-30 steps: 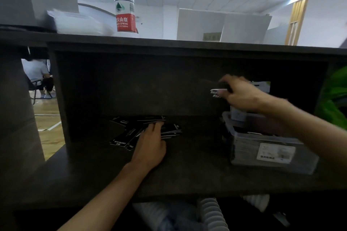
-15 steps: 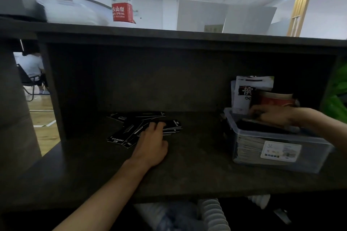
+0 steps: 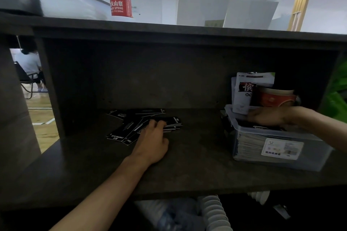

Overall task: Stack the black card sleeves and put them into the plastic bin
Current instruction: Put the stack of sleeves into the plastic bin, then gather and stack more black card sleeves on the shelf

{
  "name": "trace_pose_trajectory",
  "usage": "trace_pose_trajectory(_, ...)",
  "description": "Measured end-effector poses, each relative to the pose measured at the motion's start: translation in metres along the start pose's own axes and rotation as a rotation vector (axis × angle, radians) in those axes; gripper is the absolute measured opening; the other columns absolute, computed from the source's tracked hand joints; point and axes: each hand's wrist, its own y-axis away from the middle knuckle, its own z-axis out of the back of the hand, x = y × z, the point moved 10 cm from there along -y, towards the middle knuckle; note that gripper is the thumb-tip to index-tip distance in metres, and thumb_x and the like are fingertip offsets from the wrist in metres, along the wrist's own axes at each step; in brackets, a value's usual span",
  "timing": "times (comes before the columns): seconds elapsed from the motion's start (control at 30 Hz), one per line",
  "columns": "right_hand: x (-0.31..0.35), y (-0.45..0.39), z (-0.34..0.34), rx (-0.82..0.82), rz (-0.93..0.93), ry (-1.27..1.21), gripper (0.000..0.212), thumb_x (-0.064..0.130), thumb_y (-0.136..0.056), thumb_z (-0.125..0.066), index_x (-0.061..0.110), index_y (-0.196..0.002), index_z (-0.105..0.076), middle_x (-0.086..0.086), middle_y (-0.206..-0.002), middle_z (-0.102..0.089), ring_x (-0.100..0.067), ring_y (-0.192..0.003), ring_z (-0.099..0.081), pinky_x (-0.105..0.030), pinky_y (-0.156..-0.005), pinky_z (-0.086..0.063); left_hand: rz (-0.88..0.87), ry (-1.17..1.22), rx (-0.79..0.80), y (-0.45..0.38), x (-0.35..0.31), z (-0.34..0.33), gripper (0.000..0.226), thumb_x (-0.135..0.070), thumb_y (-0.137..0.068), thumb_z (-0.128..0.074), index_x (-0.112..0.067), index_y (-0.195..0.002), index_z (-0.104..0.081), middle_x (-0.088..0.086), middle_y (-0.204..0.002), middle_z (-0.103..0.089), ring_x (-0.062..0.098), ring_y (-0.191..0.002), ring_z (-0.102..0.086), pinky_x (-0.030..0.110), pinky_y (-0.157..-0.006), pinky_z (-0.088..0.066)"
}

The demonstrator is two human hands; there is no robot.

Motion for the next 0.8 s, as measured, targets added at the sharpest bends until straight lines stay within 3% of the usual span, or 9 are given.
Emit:
trace_pose_trajectory(0.17,0.004,0.007,0.009,-0.029,0.030,-0.157,0.022,0.044,-0.100,-0.046,0.035,-0.110,-0.064,0.004,-0.125,-0.063,-0.007,-0.102,-0.057,-0.029,-0.091,-0.040,0.000,0.004,0.012,0.001,0.000,0.000,0.053,-0.018,-0.091,-0.054,-0.019,-0.142,-0.041,0.007,-0.135,-0.040,0.030,-0.117,-0.053,0.039,-0.101,-0.044)
trace_pose_trajectory(0.23,0.003,0.007,0.011,-0.070,0.015,-0.219,0.026,0.048,-0.099,-0.046,0.034,-0.114,-0.062,0.003,-0.127,-0.062,-0.011,-0.105,-0.057,-0.032,-0.095,-0.039,0.004,0.004,0.008,0.001,0.000,0.002,0.052,-0.018,-0.091,-0.054,-0.018,-0.141,-0.041,0.007,-0.135,-0.040,0.029,-0.116,-0.053,0.039,-0.101,-0.044)
trace_pose_trajectory(0.4,0.011,0.005,0.008,-0.233,0.002,0.006,0.042,0.047,-0.103,-0.035,0.024,-0.131,-0.057,-0.006,-0.132,-0.059,-0.022,-0.118,-0.055,-0.037,-0.100,-0.038,0.004,-0.011,-0.016,0.003,-0.002,0.007,0.049,-0.019,-0.091,-0.054,-0.018,-0.139,-0.044,0.007,-0.136,-0.042,0.029,-0.114,-0.055,0.040,-0.099,-0.045)
trace_pose_trajectory(0.47,0.010,0.013,0.017,-0.293,-0.030,0.063,0.041,0.049,-0.103,-0.032,0.025,-0.120,-0.061,-0.006,-0.119,-0.064,-0.021,-0.104,-0.060,-0.040,-0.095,-0.045,-0.004,-0.026,-0.051,0.003,-0.002,0.011,0.045,-0.019,-0.092,-0.054,-0.018,-0.136,-0.048,0.006,-0.134,-0.045,0.026,-0.112,-0.056,0.040,-0.098,-0.046)
trace_pose_trajectory(0.53,0.019,0.026,0.042,-0.467,0.004,0.097,0.036,0.049,-0.100,-0.035,0.027,-0.095,-0.062,-0.004,-0.095,-0.066,-0.018,-0.080,-0.062,-0.040,-0.078,-0.051,0.005,-0.009,-0.115,0.003,0.000,0.020,0.038,-0.018,-0.092,-0.056,-0.018,-0.130,-0.054,0.005,-0.129,-0.050,0.022,-0.109,-0.058,0.038,-0.095,-0.048)
trace_pose_trajectory(0.6,0.046,0.048,0.064,-0.670,0.086,0.098,0.027,0.046,-0.096,-0.039,0.030,-0.081,-0.056,0.001,-0.077,-0.063,-0.014,-0.064,-0.058,-0.033,-0.058,-0.046,0.040,0.041,-0.188,0.005,0.007,0.033,0.029,-0.017,-0.093,-0.058,-0.019,-0.122,-0.060,0.004,-0.123,-0.055,0.019,-0.104,-0.060,0.034,-0.090,-0.051)
trace_pose_trajectory(0.67,0.092,0.067,0.070,-0.773,0.219,0.050,0.020,0.046,-0.090,-0.039,0.035,-0.081,-0.052,0.009,-0.070,-0.057,-0.008,-0.060,-0.056,-0.027,-0.049,-0.040,0.089,0.035,-0.251,0.005,0.020,0.049,0.024,-0.018,-0.092,-0.060,-0.019,-0.116,-0.063,0.004,-0.118,-0.058,0.017,-0.100,-0.060,0.034,-0.088,-0.051)
trace_pose_trajectory(0.73,0.142,0.075,0.059,-0.774,0.346,-0.044,0.012,0.046,-0.088,-0.040,0.041,-0.087,-0.051,0.012,-0.072,-0.057,-0.002,-0.063,-0.057,-0.026,-0.051,-0.046,0.172,-0.078,-0.239,0.001,0.042,0.062,0.022,-0.023,-0.093,-0.059,-0.017,-0.114,-0.063,0.008,-0.115,-0.059,0.021,-0.102,-0.059,0.039,-0.091,-0.051)
trace_pose_trajectory(0.8,0.183,0.068,0.034,-0.684,0.429,-0.129,0.008,0.042,-0.092,-0.048,0.040,-0.090,-0.056,0.013,-0.077,-0.060,-0.001,-0.070,-0.059,-0.029,-0.059,-0.052,0.300,-0.259,-0.104,-0.002,0.070,0.065,0.026,-0.032,-0.094,-0.055,-0.015,-0.114,-0.061,0.012,-0.118,-0.060,0.028,-0.110,-0.057,0.043,-0.094,-0.047)
